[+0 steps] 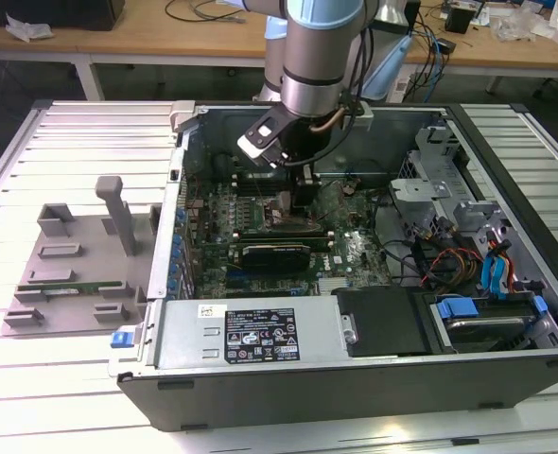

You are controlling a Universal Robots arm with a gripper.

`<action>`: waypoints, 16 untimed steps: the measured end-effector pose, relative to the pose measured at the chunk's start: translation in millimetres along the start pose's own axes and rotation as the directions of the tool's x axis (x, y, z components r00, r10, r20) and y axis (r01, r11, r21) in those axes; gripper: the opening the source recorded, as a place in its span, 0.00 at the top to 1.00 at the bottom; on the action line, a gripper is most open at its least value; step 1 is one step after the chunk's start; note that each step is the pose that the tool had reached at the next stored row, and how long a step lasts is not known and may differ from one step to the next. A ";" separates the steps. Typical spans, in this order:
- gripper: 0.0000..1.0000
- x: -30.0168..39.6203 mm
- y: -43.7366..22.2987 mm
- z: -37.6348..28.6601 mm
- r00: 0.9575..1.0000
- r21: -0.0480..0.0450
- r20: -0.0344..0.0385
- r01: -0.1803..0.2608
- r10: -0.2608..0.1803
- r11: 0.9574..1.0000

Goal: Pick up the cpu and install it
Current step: 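Place the cpu into insertion slot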

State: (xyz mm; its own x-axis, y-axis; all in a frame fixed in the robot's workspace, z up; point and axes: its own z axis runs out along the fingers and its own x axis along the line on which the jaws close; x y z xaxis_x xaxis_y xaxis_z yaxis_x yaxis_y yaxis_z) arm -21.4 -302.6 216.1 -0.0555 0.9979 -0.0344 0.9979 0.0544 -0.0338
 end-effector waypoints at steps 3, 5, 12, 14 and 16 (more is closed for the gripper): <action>0.45 0.2 -3.3 0.8 0.999 -0.001 0.035 -0.002 0.002 1.000; 0.45 0.6 -8.9 4.3 0.999 -0.001 0.033 -0.002 0.002 1.000; 0.45 0.9 -7.8 13.4 1.000 -0.001 0.029 -0.008 0.008 1.000; 0.45 0.9 -7.6 14.7 1.000 -0.001 0.029 -0.008 0.008 1.000; 0.45 0.9 -7.5 16.6 0.999 -0.001 0.029 -0.013 0.013 1.000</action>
State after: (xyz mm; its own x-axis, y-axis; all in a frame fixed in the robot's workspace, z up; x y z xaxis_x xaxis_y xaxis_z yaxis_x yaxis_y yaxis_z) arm -29.4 -302.7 199.8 -0.0434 0.9970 -0.0639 0.9986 0.0413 -0.0327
